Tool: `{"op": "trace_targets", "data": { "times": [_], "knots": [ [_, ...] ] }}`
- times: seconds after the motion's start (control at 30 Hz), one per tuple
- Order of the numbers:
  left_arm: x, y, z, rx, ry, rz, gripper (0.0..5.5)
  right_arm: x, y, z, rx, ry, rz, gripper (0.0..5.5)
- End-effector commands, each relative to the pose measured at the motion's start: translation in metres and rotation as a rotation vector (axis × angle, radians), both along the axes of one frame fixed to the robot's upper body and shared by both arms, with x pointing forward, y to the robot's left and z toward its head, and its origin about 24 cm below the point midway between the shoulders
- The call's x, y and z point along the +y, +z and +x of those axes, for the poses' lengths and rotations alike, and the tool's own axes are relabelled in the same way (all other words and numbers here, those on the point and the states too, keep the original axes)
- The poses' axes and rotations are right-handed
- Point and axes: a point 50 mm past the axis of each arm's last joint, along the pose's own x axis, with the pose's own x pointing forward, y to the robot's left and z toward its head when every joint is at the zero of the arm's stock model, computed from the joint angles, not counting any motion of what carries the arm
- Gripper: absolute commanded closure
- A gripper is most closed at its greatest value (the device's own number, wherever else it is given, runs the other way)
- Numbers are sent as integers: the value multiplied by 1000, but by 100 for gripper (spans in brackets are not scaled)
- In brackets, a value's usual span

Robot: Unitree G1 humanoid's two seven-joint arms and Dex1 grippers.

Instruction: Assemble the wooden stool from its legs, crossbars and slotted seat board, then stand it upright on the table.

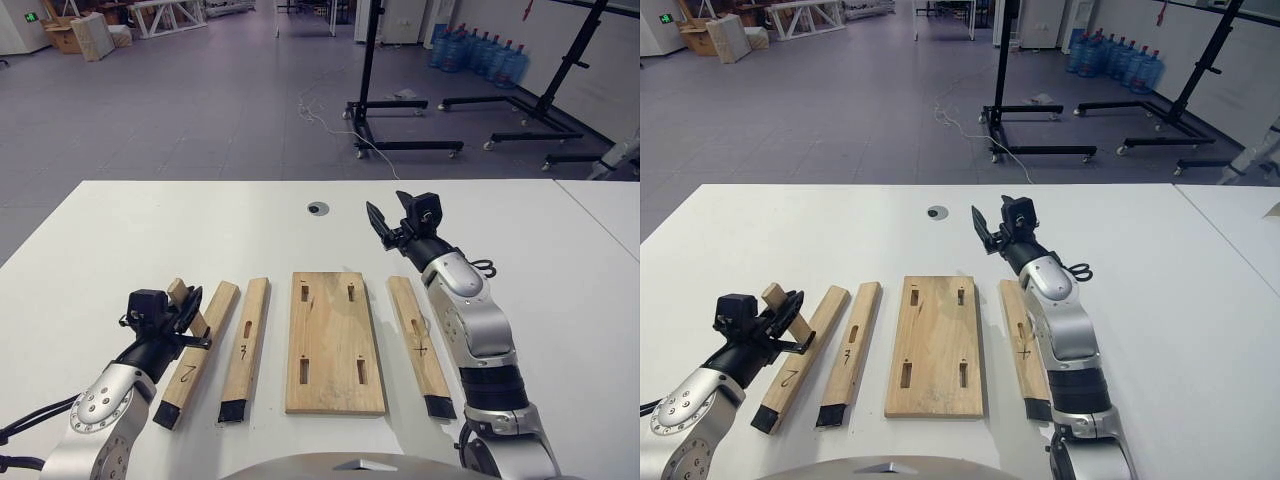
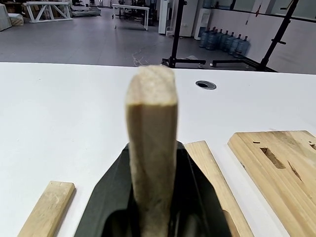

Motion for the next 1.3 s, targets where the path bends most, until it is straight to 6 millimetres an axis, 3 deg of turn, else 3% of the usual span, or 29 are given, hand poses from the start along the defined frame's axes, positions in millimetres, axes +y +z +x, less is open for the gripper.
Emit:
{"op": "trace_targets", "data": {
  "times": [0.03,0.33,0.5,0.8,1.0,1.03,1.3],
  "knots": [
    [0,-9,0,46,-18,51,511,0,3,1,-2,-8,13,226],
    [9,-24,-3,80,-1,89,511,1,3,1,-3,-7,20,226],
    [10,-45,-6,131,-9,96,511,4,5,3,-12,0,21,226],
    [16,-51,-5,135,4,86,511,3,5,4,-13,3,17,226],
    [19,-42,3,113,15,93,511,3,5,3,-15,-6,19,226],
    [21,-39,6,112,35,97,475,3,5,3,-16,-7,20,226],
    [28,-1,28,-42,101,102,381,1,6,3,-38,-35,22,226]
  ]
}}
